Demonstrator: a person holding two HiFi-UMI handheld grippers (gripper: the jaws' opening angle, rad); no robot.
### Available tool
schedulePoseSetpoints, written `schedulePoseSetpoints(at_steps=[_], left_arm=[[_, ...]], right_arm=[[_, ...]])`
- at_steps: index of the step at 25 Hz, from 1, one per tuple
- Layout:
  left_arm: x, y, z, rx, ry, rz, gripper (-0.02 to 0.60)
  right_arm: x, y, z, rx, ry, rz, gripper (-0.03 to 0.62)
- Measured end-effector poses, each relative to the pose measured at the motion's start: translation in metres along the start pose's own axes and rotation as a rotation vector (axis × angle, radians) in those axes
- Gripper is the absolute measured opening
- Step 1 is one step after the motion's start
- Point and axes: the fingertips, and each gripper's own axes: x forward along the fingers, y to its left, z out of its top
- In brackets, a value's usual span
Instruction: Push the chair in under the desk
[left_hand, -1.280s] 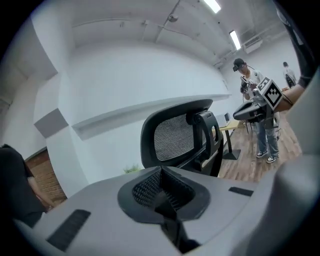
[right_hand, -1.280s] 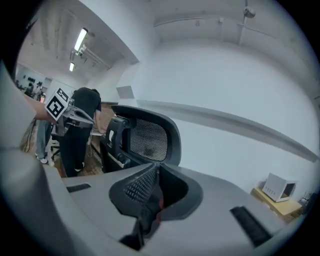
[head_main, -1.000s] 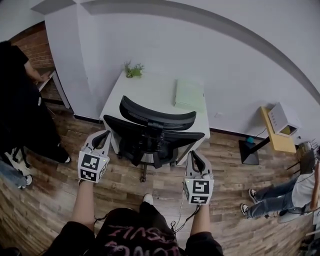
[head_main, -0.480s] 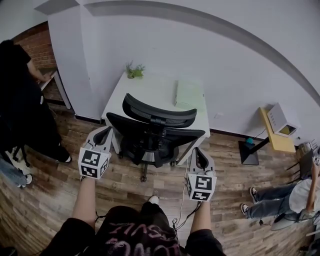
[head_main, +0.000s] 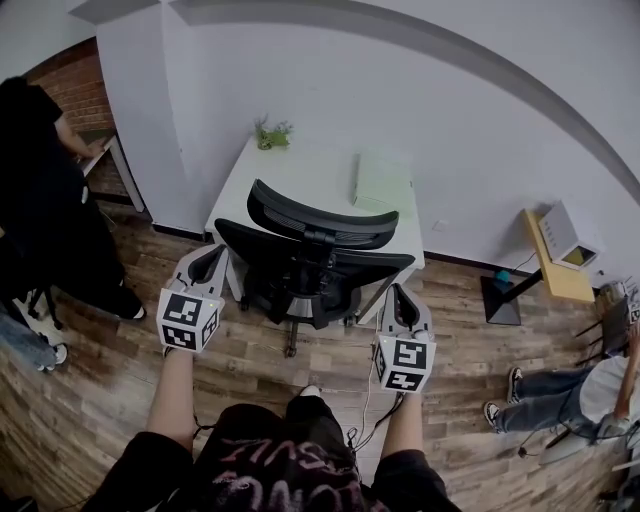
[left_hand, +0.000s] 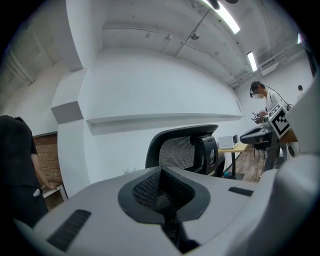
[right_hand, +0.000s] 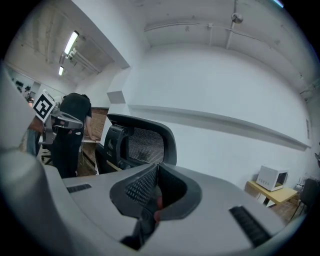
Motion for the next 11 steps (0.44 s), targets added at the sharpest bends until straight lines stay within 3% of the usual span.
schedulePoseSetpoints(at_steps=[11], left_arm=[[0.007, 0.005, 0.005, 0.007, -0.018, 0.008, 0.014]], right_arm=[[0.014, 0.001, -0.001, -0.008, 0.007, 0.011, 0.026]])
